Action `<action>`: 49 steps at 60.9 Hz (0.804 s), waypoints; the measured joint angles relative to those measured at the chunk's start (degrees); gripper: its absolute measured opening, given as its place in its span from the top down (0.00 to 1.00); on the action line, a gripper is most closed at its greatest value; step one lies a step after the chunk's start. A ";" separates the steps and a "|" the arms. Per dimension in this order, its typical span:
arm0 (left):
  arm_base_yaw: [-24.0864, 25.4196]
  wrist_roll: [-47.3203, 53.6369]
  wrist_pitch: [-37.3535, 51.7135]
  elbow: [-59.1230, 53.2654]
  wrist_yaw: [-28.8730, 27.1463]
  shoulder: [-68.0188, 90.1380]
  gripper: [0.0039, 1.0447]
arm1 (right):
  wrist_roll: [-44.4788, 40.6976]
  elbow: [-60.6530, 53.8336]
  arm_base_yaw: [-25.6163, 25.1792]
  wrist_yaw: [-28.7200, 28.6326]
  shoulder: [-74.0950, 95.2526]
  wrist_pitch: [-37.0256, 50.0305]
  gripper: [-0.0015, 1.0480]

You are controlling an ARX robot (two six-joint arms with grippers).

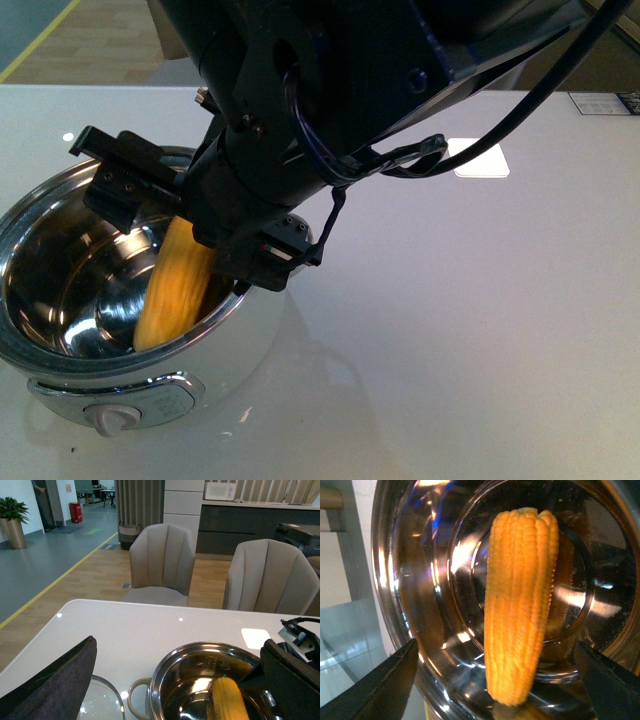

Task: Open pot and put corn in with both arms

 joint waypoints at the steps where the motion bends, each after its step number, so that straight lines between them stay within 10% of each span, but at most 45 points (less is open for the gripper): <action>1: 0.00 0.00 0.00 0.00 0.00 0.00 0.07 | 0.09 -0.46 -0.31 0.07 -0.59 0.22 0.07; 22: 0.00 -0.02 0.00 0.00 0.00 0.00 0.07 | 0.50 -19.61 -12.46 5.70 -23.87 10.93 0.08; 49: 0.00 0.00 0.00 0.00 0.00 0.00 0.07 | -18.60 -44.19 -27.26 20.76 -60.85 -3.76 0.08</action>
